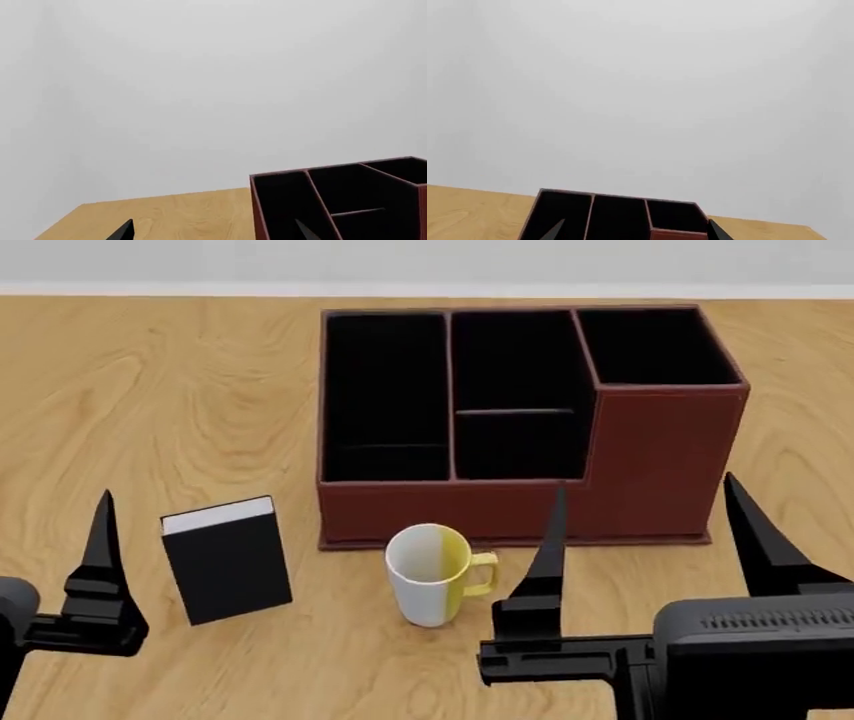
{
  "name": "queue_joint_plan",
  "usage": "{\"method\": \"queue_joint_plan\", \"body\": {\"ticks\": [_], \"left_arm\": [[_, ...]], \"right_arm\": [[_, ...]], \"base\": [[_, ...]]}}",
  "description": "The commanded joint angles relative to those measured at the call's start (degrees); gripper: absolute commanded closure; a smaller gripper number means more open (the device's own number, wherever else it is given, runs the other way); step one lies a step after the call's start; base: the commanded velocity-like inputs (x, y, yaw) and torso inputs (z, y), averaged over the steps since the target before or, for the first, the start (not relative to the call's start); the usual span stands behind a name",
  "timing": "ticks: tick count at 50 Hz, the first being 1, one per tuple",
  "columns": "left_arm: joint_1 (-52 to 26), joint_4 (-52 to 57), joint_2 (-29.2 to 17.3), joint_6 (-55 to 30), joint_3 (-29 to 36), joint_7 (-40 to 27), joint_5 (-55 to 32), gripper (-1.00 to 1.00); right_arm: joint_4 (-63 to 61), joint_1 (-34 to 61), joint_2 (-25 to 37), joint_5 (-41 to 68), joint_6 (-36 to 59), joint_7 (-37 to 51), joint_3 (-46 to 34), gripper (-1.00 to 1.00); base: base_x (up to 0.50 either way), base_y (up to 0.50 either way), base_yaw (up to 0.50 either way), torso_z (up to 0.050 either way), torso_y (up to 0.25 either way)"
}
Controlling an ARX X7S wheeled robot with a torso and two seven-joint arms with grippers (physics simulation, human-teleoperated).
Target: Pick up the book and place it in the back compartment of the caddy.
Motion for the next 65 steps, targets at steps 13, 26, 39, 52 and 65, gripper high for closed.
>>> {"method": "queue_joint_plan", "body": {"ticks": [13,26,39,52,65], "left_arm": [[-0.08,0.29,-0.53,-0.2,1.16,-0.13,0.53,-1.0],[0.01,0.28,-0.71,0.05,1.22,-0.24,0.47,-1.0],[0.05,0.53,-0.94,0.2,1.9,-0.4,0.98,-1.0],[-0.02,0.34,-1.08,0.35,2.03,-0.54,1.0,-1.0],[-0.03,0.74,-1.35,0.12,1.75,-0.78,0.64,-1.0]], "right_arm": [[-0.67,-0.15,0.55,0.92,0.04,0.39,0.19,-1.0],[-0.49,0.02,0.37,1.67,-0.21,0.56,0.08,-1.0],[-1.01,0.15,0.48,1.81,0.69,1.71,0.46,-1.0],[-1.22,0.11,1.07,1.95,0.32,1.78,0.06,-1.0],[-1.33,-0.05,2.18,0.1,-0.41,2.7,-1.85,-1.0]], "base": [[0.5,0.0,0.0,0.0,0.001],[0.5,0.0,0.0,0.0,0.002],[0.33,0.0,0.0,0.0,0.002],[0.09,-0.4,0.0,0.0,0.0],[0.04,-0.04,0.0,0.0,0.001]]}}
